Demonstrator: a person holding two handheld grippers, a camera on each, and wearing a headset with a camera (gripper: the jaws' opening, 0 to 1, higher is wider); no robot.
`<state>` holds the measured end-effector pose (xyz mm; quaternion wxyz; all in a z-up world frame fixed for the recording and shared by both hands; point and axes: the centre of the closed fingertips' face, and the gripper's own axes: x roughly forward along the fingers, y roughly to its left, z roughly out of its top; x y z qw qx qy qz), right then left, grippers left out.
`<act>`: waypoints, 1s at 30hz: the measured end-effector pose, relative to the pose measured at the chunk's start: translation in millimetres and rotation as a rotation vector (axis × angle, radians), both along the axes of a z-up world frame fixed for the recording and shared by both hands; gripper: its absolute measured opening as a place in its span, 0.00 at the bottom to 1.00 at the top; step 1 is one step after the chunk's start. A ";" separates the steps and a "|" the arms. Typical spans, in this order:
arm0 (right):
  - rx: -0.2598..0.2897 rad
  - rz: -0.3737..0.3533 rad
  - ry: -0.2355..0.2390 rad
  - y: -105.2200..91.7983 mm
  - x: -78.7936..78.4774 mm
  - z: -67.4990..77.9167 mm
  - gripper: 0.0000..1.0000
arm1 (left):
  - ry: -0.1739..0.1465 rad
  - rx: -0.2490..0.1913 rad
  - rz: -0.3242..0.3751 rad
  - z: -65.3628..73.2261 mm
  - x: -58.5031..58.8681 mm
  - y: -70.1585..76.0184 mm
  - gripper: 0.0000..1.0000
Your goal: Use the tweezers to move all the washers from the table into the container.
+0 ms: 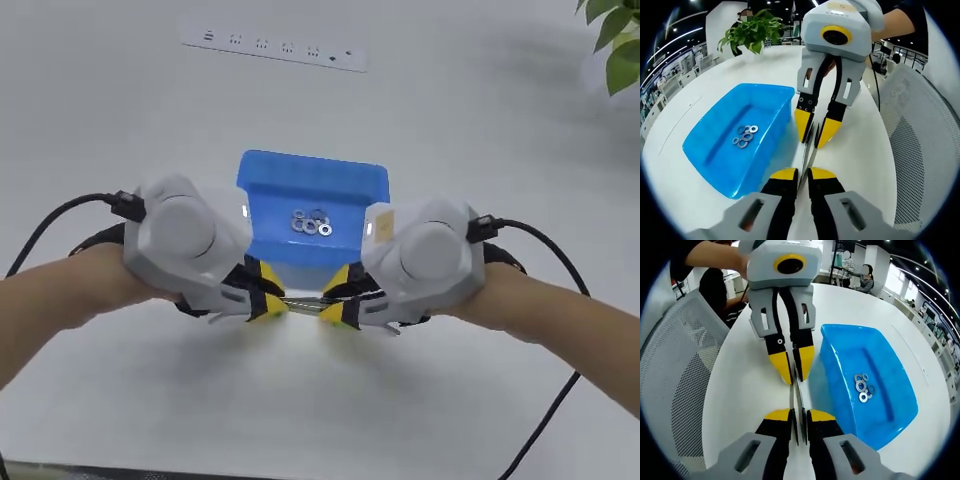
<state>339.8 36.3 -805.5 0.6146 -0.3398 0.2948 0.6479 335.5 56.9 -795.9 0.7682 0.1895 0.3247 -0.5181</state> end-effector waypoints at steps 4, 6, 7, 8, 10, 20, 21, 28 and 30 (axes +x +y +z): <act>-0.005 -0.010 -0.011 -4.0 0.8 0.3 0.15 | 0.008 -0.006 0.024 2.5 -2.1 4.4 0.20; -0.004 -0.013 -0.016 -8.8 0.0 2.4 0.17 | 0.007 -0.033 0.045 7.3 -3.8 6.5 0.23; -0.003 -0.011 -0.025 -11.0 0.0 3.5 0.18 | -0.002 -0.038 0.054 9.2 -3.7 8.3 0.23; 0.001 -0.011 -0.038 -14.6 0.2 5.5 0.18 | -0.006 -0.045 0.072 11.8 -4.6 11.0 0.25; 0.014 -0.026 -0.046 -21.3 0.2 10.2 0.20 | -0.014 -0.069 0.104 16.1 -5.6 14.7 0.27; 0.223 -0.213 0.002 -49.4 -1.1 63.9 0.33 | -0.044 -0.233 0.213 50.8 -32.9 38.0 0.57; 0.243 -0.223 -0.016 -52.2 -0.2 71.4 0.34 | -0.055 -0.231 0.217 53.3 -34.3 40.5 0.60; 0.286 -0.237 -0.042 -66.6 -8.0 98.8 0.45 | -0.142 -0.233 0.276 84.5 -39.1 62.9 0.81; 0.282 -0.241 -0.064 -71.2 -8.5 103.5 0.50 | -0.189 -0.249 0.269 98.1 -40.5 63.0 0.85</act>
